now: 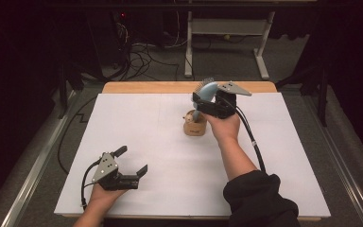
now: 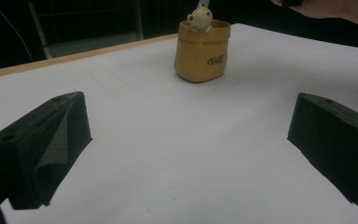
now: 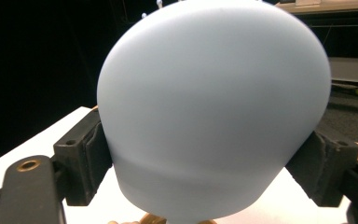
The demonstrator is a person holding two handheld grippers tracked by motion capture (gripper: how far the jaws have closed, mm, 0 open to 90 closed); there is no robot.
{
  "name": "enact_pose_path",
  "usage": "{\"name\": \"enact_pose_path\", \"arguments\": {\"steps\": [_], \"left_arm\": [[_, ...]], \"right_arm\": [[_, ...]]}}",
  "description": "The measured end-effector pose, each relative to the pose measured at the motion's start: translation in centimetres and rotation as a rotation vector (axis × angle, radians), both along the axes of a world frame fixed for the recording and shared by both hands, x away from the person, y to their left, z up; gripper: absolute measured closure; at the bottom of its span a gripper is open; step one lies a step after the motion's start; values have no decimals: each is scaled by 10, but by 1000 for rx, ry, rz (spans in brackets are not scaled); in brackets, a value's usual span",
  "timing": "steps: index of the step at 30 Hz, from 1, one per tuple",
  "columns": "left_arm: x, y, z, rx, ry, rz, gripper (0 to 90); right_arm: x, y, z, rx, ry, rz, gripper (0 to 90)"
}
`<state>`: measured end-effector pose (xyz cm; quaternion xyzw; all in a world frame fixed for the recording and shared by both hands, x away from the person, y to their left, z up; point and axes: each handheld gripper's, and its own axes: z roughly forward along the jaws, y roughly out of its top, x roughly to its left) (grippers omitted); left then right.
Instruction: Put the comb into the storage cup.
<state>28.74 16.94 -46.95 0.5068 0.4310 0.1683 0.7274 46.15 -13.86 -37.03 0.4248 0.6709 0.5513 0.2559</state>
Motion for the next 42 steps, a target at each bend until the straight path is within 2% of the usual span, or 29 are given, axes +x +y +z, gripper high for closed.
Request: {"name": "enact_pose_path", "arguments": {"steps": [16, 26, 42], "left_arm": [[0, 0, 0, 10, 0, -4, 4], [-1, 0, 0, 8, 2, -5, 4], [-1, 0, 0, 2, 0, -2, 4]], "right_arm": [[1, -14, -2, 11, 28, -20, 153], [2, -23, -4, 14, 29, -46, 133], [3, -38, -11, 58, 51, -54, 119]]}}
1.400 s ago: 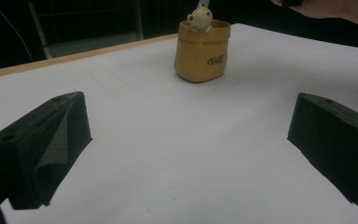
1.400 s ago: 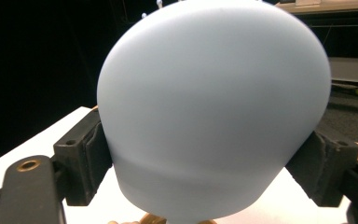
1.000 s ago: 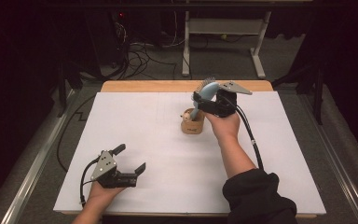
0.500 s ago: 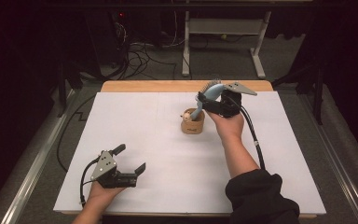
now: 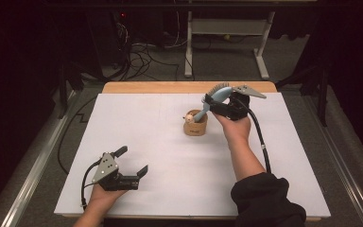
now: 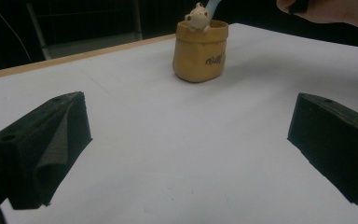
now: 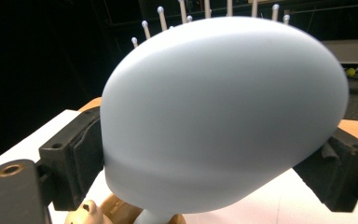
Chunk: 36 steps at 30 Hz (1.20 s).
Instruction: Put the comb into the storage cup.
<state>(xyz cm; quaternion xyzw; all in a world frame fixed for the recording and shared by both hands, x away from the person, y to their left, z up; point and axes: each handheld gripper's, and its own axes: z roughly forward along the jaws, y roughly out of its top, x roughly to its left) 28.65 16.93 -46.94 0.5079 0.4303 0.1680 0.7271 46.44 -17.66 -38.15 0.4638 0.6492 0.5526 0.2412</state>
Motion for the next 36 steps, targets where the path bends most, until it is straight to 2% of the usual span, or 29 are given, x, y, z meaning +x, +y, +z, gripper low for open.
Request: {"name": "enact_pose_path", "arguments": {"steps": [20, 30, 36], "left_arm": [[1, 1, -1, 3, 4, 3, 4], [1, 1, -1, 3, 5, 0, 4], [1, 0, -2, 5, 4, -3, 4]], "right_arm": [[1, -7, -5, -1, 19, -4, 96], [2, -6, -7, -47, 26, 0, 46], [2, -6, -7, -51, 36, 5, 2]]}}
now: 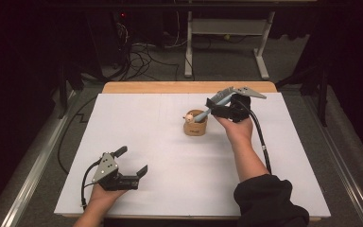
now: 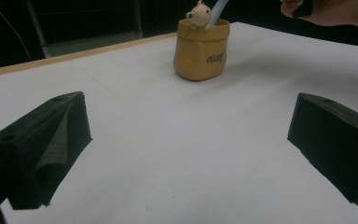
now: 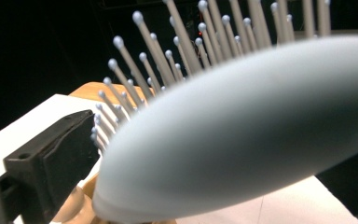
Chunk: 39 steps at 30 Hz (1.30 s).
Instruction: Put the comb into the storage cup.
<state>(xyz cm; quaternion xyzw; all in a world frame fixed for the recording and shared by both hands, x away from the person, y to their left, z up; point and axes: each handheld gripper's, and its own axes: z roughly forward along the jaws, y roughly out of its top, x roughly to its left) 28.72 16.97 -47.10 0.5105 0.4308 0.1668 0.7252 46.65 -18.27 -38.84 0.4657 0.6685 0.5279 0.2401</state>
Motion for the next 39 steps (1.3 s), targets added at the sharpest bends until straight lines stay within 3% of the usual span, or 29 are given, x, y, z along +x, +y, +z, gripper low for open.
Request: {"name": "enact_pose_path", "arguments": {"steps": [22, 31, 39], "left_arm": [[0, 0, 0, 3, 4, -5, 3], [2, 1, -1, 1, 6, 2, 3], [3, 2, -1, 0, 15, 2, 3]], "right_arm": [[-11, -9, 4, -29, -13, 6, 1], [-28, -10, 0, -60, -21, 28, 1], [-49, -12, -13, -107, -36, 49, 1]]}}
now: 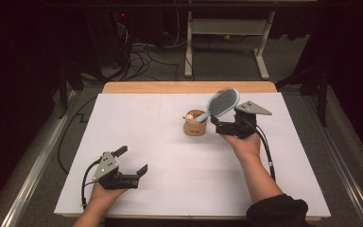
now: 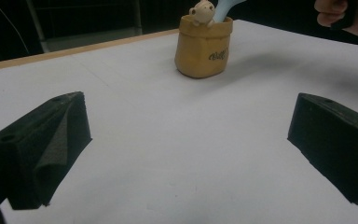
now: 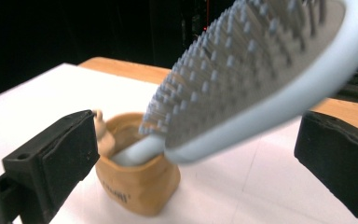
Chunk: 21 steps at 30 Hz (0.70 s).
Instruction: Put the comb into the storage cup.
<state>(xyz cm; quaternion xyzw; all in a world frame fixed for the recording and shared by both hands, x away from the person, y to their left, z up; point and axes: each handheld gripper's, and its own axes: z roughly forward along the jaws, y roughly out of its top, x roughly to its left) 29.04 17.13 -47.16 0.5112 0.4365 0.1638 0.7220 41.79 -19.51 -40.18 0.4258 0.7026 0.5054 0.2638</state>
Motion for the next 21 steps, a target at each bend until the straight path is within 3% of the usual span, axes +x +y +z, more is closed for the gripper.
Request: {"name": "enact_pose_path", "arguments": {"steps": [2, 12, 21], "left_arm": [[0, 0, 1, -15, -1, 5, 3], [1, 2, 0, -2, 0, 10, 2], [2, 4, 0, -4, 5, 17, 3]], "right_arm": [[-4, -2, -6, -6, 2, 5, 2], [-27, -12, -34, -67, 18, 20, 2], [-60, -28, -47, -74, 4, 39, 2]]}}
